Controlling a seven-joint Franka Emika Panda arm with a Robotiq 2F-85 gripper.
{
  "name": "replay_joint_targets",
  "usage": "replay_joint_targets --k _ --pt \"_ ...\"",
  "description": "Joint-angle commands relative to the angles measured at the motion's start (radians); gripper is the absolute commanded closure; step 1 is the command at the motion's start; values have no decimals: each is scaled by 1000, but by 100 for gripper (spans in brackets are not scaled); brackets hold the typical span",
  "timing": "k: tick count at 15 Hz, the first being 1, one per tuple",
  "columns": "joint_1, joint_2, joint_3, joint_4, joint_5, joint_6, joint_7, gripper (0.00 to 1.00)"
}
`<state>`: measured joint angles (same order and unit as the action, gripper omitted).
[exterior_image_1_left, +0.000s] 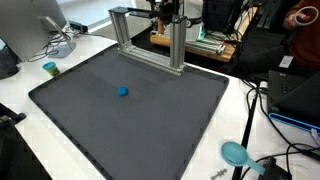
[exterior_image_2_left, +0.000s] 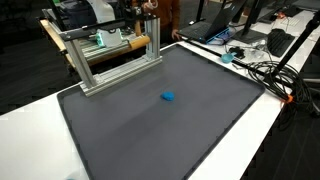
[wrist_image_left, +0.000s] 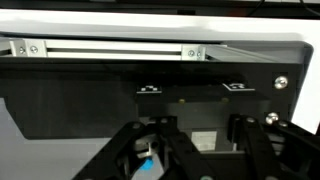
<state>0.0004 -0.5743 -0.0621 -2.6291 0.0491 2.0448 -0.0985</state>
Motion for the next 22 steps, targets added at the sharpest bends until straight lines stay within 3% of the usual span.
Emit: replay_joint_targets --k 1,5,13,16,17,21,22 --pt "40 -13 -17 -2 88 -46 -30 77" --pt "32 18 -1 35 57 9 -24 77" --pt "15 217 53 238 1 21 36 77" --pt "37 254 31 304 55 -42 -47 77" --pt "20 226 49 243 14 14 3 52" --pt "26 255 46 282 30 -14 -21 52" --pt "26 255 46 282 30 -14 -22 77"
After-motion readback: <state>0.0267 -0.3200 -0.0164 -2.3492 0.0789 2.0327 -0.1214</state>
